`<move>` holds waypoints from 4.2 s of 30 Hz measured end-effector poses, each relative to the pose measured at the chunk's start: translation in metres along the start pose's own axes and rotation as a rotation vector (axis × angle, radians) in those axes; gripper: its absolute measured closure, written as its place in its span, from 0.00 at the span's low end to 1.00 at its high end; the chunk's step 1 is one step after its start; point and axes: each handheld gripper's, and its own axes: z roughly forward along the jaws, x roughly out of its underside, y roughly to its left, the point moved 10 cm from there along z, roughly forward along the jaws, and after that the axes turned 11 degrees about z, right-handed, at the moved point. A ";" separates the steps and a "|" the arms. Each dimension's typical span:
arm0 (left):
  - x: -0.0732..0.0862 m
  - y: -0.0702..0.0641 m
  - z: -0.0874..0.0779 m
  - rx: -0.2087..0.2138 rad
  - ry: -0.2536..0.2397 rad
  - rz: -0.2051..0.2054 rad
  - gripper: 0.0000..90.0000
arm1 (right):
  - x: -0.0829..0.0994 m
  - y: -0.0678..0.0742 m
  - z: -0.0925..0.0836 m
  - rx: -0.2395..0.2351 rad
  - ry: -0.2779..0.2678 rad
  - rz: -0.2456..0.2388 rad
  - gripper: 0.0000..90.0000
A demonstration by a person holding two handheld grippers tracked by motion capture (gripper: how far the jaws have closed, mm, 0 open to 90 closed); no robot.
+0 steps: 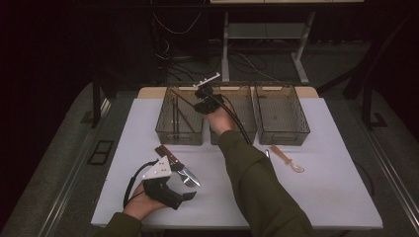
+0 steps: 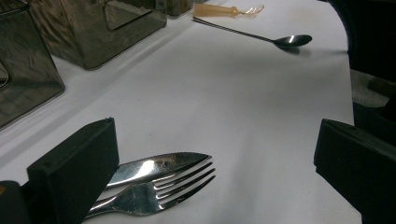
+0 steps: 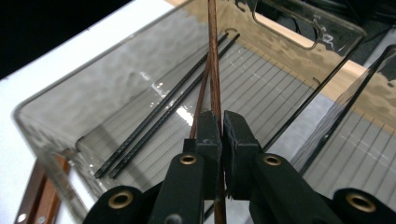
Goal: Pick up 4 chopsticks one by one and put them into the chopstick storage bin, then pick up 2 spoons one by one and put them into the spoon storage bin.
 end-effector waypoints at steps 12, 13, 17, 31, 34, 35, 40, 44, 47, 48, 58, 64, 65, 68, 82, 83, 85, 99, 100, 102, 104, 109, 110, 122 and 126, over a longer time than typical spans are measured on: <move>0.000 -0.001 0.000 0.010 0.001 0.000 0.00 | -0.003 0.011 0.017 0.011 0.023 0.025 0.95; 0.000 -0.002 0.000 0.011 0.001 0.000 0.00 | -0.002 0.011 0.018 0.014 0.026 0.028 0.95; 0.000 -0.001 0.000 0.009 0.001 0.000 0.00 | 0.000 0.012 0.021 0.008 0.035 0.031 0.94; 0.000 0.000 0.000 0.008 0.000 0.002 0.00 | -0.001 0.018 0.016 -0.027 0.022 0.004 0.78; 0.000 0.000 0.000 0.006 0.000 0.000 0.00 | -0.001 0.020 0.011 -0.053 0.017 -0.005 0.71; 0.000 0.000 0.000 0.004 -0.002 -0.003 0.00 | -0.001 0.022 0.009 -0.065 0.018 -0.010 0.69; 0.000 0.001 0.000 0.000 -0.001 0.006 0.00 | 0.002 0.026 -0.003 -0.109 0.009 -0.035 0.57; 0.001 0.001 0.000 -0.001 0.001 0.004 0.00 | 0.008 0.024 -0.016 -0.122 0.006 -0.048 0.50; 0.000 0.000 0.000 0.000 -0.001 -0.001 0.00 | 0.012 0.021 -0.028 -0.131 -0.008 -0.056 0.46; 0.000 0.000 0.001 0.000 -0.001 -0.002 0.00 | 0.014 0.020 -0.032 -0.135 -0.011 -0.057 0.45; 0.001 0.001 0.000 -0.001 0.004 0.005 0.00 | 0.036 0.015 -0.062 -0.189 -0.044 -0.097 0.41; 0.001 0.001 0.000 -0.009 0.008 -0.006 0.00 | 0.053 0.010 -0.076 -0.217 -0.051 -0.107 0.41; 0.001 0.000 0.000 -0.010 0.007 -0.006 0.00 | 0.057 0.009 -0.077 -0.218 -0.048 -0.114 0.41; 0.001 0.000 0.001 -0.009 0.007 -0.012 0.00 | 0.064 0.008 -0.084 -0.225 -0.055 -0.120 0.40; 0.001 -0.001 0.001 -0.011 0.009 -0.010 0.00 | 0.106 -0.006 -0.118 -0.299 -0.063 -0.153 0.40; 0.000 -0.001 0.001 -0.011 0.006 -0.013 0.00 | 0.109 -0.008 -0.120 -0.302 -0.066 -0.155 0.39; 0.000 -0.001 0.002 -0.012 0.005 -0.015 0.00 | 0.116 -0.011 -0.124 -0.302 -0.071 -0.155 0.39; 0.000 0.000 0.000 -0.015 0.006 -0.010 0.00 | 0.153 -0.038 -0.151 -0.305 -0.089 -0.127 0.38; 0.000 0.000 0.000 -0.015 0.006 -0.012 0.00 | 0.155 -0.039 -0.153 -0.302 -0.087 -0.123 0.38; 0.000 -0.001 0.000 -0.015 0.006 -0.012 0.00 | 0.160 -0.043 -0.155 -0.300 -0.080 -0.127 0.38; 0.000 -0.001 0.000 -0.016 0.004 -0.013 0.00 | 0.165 -0.047 -0.157 -0.297 -0.081 -0.125 0.38; 0.000 -0.001 0.000 -0.014 0.004 -0.011 0.00 | 0.174 -0.057 -0.163 -0.280 -0.085 -0.108 0.37; 0.000 -0.001 0.001 -0.014 0.004 -0.011 0.00 | 0.177 -0.059 -0.164 -0.275 -0.085 -0.108 0.37; 0.001 0.000 -0.001 -0.017 0.008 -0.009 0.00 | 0.201 -0.079 -0.175 -0.252 -0.090 -0.099 0.35; 0.002 0.002 -0.001 -0.020 0.015 -0.005 0.00 | 0.205 -0.091 -0.180 -0.237 -0.107 -0.083 0.33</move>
